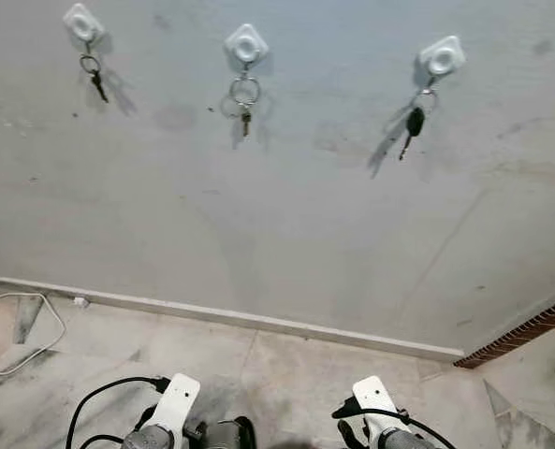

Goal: Hang keys on a hook

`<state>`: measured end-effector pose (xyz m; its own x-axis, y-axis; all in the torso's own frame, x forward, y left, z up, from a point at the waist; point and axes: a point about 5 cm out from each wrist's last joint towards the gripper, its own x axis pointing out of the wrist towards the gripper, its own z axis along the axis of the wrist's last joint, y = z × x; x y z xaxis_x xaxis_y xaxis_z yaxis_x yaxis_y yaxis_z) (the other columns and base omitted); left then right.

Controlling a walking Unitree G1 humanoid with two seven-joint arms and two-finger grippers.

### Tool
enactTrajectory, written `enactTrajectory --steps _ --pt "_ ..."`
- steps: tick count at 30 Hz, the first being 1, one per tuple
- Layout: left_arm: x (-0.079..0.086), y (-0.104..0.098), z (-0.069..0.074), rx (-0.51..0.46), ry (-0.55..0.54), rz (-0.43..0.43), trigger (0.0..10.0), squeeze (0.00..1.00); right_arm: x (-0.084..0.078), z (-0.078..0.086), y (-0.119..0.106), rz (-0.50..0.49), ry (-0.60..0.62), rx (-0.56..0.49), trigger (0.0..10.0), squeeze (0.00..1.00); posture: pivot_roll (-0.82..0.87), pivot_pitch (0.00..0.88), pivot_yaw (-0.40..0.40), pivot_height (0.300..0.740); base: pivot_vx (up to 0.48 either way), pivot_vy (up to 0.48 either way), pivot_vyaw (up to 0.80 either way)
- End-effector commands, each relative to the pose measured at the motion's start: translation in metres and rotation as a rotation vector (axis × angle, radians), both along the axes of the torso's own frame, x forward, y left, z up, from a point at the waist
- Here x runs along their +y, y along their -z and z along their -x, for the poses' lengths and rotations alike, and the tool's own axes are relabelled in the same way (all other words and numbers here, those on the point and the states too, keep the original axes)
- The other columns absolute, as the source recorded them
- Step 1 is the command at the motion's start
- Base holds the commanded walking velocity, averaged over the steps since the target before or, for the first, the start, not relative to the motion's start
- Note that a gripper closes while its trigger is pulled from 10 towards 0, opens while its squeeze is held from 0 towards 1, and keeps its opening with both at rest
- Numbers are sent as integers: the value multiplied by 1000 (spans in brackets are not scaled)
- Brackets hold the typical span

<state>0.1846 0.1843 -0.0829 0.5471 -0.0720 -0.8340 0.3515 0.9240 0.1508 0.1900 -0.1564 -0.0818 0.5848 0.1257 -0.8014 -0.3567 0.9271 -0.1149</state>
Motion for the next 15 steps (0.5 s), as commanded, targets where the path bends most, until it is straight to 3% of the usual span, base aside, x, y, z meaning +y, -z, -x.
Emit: enactTrajectory --steps 1,15 --pt "-2 3 5 15 13 -7 10000 0 -4 11 5 17 6 38 10000 0 -32 162 33 740 0 480 0" --pt "3 4 9 24 39 -24 10000 0 -7 20 10 36 2 66 10000 0 -31 168 37 740 0 480 0"
